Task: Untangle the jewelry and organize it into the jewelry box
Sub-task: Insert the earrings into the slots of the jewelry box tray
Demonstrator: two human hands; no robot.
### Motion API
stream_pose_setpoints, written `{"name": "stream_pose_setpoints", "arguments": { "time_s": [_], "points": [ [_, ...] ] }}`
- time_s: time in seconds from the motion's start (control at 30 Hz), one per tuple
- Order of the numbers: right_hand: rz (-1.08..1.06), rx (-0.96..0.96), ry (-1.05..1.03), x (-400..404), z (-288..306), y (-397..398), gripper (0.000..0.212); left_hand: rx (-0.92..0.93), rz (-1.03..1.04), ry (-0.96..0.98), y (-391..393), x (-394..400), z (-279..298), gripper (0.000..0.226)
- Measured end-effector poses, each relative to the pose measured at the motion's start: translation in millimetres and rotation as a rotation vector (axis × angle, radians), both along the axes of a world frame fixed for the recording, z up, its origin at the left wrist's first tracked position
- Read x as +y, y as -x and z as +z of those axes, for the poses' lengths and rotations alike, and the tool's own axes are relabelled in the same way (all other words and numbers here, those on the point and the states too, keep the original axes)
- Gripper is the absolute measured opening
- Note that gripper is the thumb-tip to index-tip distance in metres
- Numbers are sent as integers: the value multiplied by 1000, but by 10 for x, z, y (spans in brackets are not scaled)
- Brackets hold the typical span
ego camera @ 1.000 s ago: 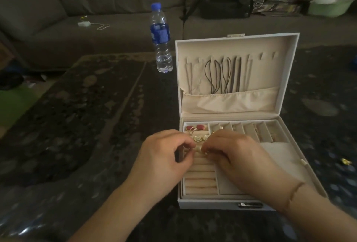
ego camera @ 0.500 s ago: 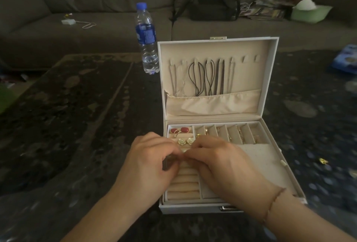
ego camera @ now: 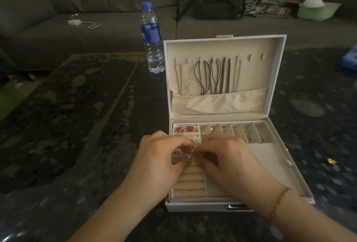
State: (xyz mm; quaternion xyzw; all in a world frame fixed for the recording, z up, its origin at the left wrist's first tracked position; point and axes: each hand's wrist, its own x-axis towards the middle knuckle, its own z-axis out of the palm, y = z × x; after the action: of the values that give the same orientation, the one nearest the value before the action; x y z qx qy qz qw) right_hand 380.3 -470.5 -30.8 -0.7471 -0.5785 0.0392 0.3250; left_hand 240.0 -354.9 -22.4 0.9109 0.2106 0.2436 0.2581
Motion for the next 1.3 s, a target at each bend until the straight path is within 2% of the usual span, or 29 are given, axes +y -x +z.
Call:
{"name": "stream_pose_setpoints", "arguments": {
  "time_s": [0.17, 0.37, 0.47, 0.57, 0.67, 0.77, 0.9, 1.07, 1.23, 1.3],
  "points": [
    [-10, 73, 18, -32, 38, -54, 23, 21, -7, 8, 0, -54, 75, 44],
    [-18, 86, 33, -55, 101, -60, 21, 21, -7, -246, 9, -54, 134, 38],
    [-16, 85, 53, -56, 115, -57, 21, 123, -73, -312, -18, -40, 159, 34],
    [-19, 95, 67, -59, 123, -52, 22, 298, -91, -302, -83, -43, 210, 20],
    [-16, 94, 80, -70, 139, -50, 23, 345, -67, -290, -137, -19, 222, 12],
    [-16, 102, 68, -77, 136, -50, 26, 341, -54, -260, -131, -31, 231, 15],
    [-52, 126, 36, -83, 122, -64, 21, 312, -56, -95, -95, 36, 206, 28],
    [-52, 139, 28, -88, 148, -70, 19, 257, -46, -82, -76, 51, 117, 34],
    [-54, 164, 23, -95, 156, -75, 19, 228, -103, -191, -79, 36, 101, 7],
    [-53, 170, 21, -96, 153, -76, 20, 223, -118, -223, -91, 27, 71, 7]
  ]
}}
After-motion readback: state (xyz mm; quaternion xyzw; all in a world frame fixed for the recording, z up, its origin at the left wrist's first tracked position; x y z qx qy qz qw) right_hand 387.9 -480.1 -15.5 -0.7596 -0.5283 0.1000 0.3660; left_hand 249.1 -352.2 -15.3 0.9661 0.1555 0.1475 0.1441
